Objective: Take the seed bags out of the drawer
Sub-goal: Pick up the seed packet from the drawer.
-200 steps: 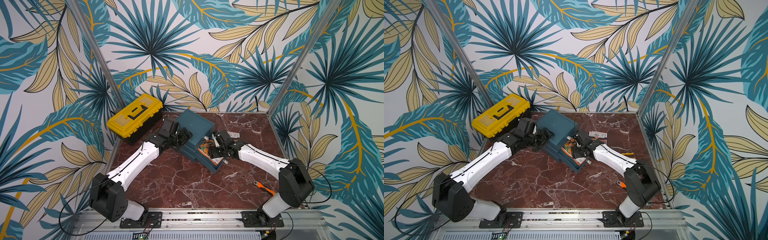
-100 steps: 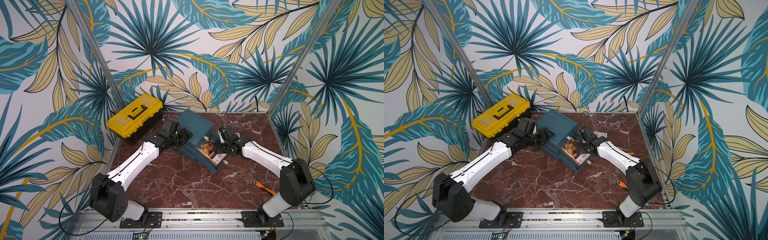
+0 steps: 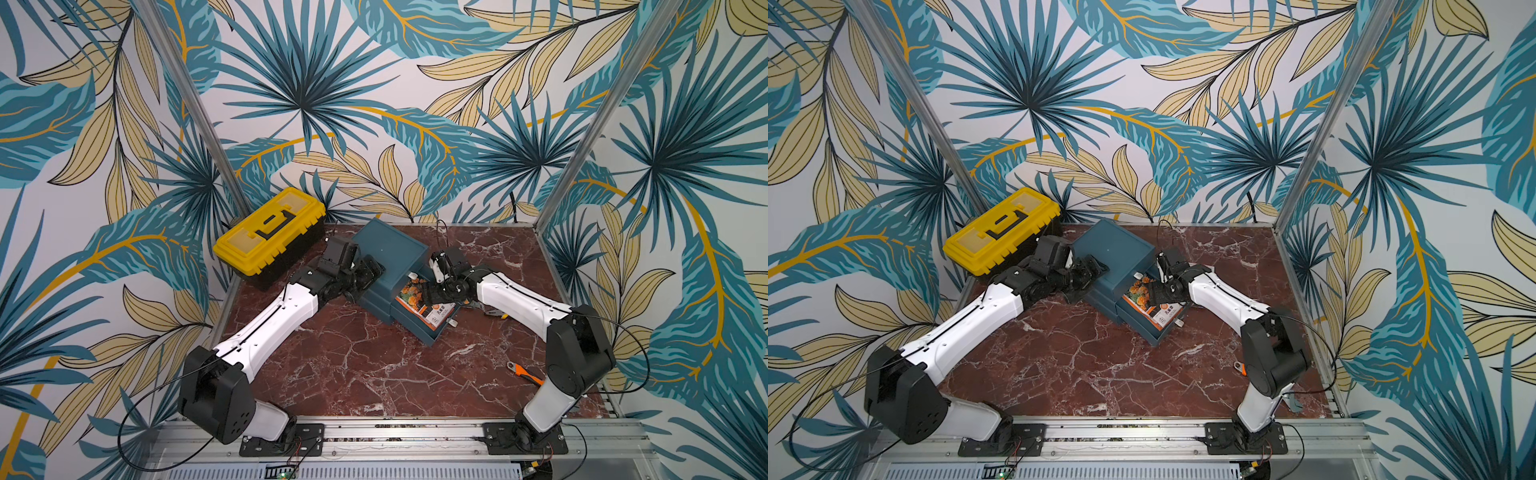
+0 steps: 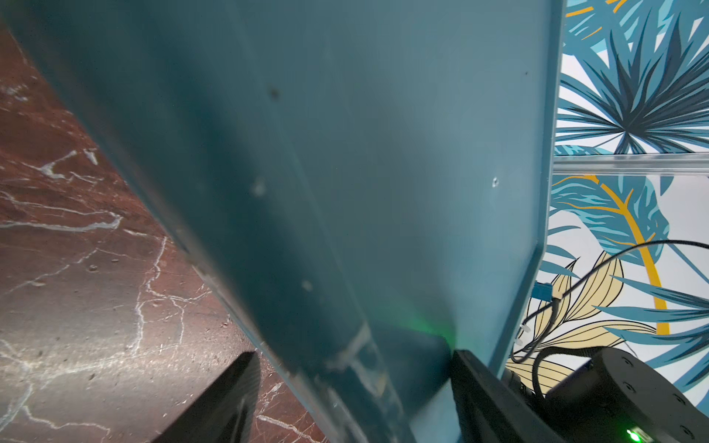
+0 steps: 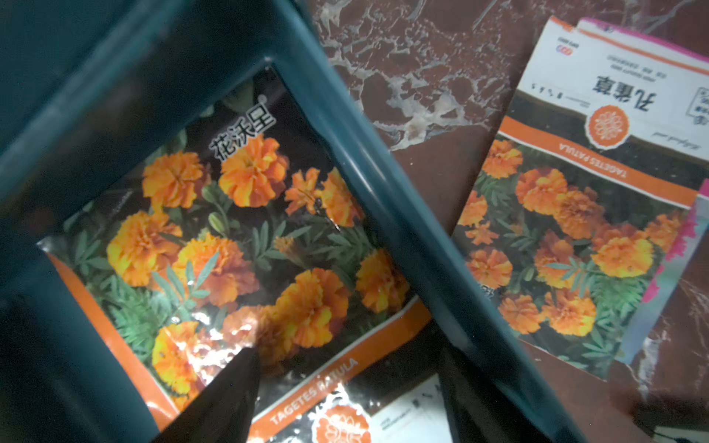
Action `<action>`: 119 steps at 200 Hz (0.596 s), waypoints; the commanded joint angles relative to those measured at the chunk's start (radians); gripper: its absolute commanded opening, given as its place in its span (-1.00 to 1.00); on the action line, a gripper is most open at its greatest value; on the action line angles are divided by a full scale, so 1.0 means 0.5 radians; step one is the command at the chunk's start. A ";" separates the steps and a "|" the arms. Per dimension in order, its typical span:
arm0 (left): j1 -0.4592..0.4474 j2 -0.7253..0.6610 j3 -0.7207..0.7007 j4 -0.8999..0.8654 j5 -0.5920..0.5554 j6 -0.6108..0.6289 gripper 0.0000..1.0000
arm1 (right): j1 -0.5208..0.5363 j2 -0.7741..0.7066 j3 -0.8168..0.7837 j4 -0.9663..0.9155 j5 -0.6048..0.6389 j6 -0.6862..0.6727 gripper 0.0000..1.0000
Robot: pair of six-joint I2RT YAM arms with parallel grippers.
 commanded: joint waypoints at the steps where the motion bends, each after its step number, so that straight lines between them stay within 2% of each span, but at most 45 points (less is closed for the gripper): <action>1: 0.011 0.000 -0.017 -0.053 -0.022 0.003 0.64 | -0.006 0.057 0.023 -0.066 -0.105 -0.013 0.56; 56: 0.011 0.005 -0.013 -0.052 -0.017 0.005 0.63 | -0.003 0.098 0.023 -0.062 -0.222 0.072 0.55; 91: 0.011 0.003 -0.012 -0.051 -0.013 0.006 0.64 | -0.003 0.094 0.025 -0.059 -0.316 0.133 0.35; 119: 0.011 0.002 -0.010 -0.045 -0.012 0.006 0.64 | -0.003 0.052 0.016 -0.032 -0.409 0.197 0.27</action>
